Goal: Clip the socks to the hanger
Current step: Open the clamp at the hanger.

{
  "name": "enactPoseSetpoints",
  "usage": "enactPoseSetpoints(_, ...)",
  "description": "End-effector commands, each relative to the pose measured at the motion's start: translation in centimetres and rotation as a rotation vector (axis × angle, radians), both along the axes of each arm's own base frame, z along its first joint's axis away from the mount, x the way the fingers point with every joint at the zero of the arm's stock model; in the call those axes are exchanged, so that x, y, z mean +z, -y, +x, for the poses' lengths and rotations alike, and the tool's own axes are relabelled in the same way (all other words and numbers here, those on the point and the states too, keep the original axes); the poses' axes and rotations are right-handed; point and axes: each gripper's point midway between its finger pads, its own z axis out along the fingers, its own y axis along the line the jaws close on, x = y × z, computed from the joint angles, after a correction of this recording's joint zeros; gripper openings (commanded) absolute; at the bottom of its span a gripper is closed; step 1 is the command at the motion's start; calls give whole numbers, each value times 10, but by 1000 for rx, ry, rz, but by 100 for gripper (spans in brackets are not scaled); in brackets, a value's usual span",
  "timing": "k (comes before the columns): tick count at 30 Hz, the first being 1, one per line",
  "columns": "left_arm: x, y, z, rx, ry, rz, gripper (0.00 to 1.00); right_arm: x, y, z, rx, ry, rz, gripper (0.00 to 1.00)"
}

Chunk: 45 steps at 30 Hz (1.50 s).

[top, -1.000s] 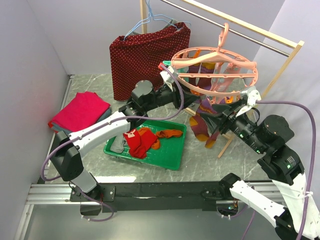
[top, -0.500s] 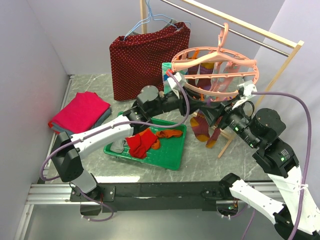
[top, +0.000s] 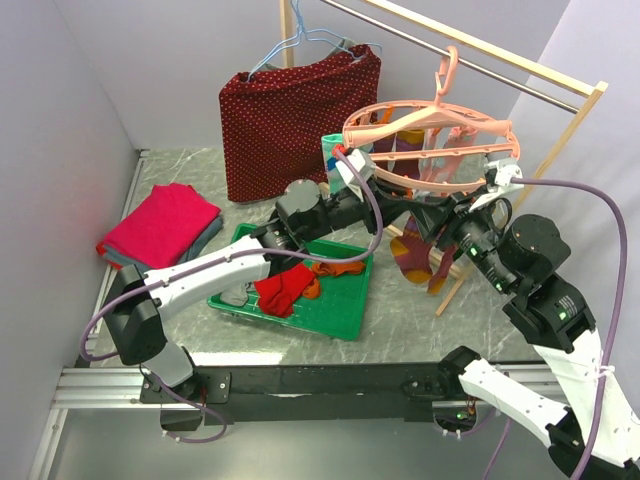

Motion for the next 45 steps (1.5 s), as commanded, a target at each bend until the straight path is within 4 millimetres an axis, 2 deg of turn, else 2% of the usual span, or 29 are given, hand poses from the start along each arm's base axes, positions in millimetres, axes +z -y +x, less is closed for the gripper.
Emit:
enactPoseSetpoints(1, 22, -9, -1, 48, 47, -61, 22, 17, 0, 5, -19, 36, 35, 48)
enactPoseSetpoints(6, 13, -2, -3, 62, 72, -18, 22, 17, -2, 9, -21, 33, 44, 46)
enactPoseSetpoints(17, 4, 8, -12, 88, 140, 67, 23, 0, -1, 25, -85, 18, 62, 39)
enactPoseSetpoints(22, 0, 10, -17, 83, 166, 98, 25, 1, 4, 30, -122, 30, 74, 36)
enactPoseSetpoints(32, 0, 18, -31, 37, 205, 137, 29, 1, -3, 37, -114, 28, 78, 34)
enactPoseSetpoints(37, 2, 14, -32, 45, 207, 128, 32, 1, 0, 38, -132, 34, 86, 23)
enactPoseSetpoints(41, 6, 8, -28, 83, 210, 102, 44, 1, 0, 38, -134, 31, 93, 8)
enactPoseSetpoints(45, 1, 1, -21, 133, 209, 76, 58, 5, 2, 35, -135, 34, 105, 7)
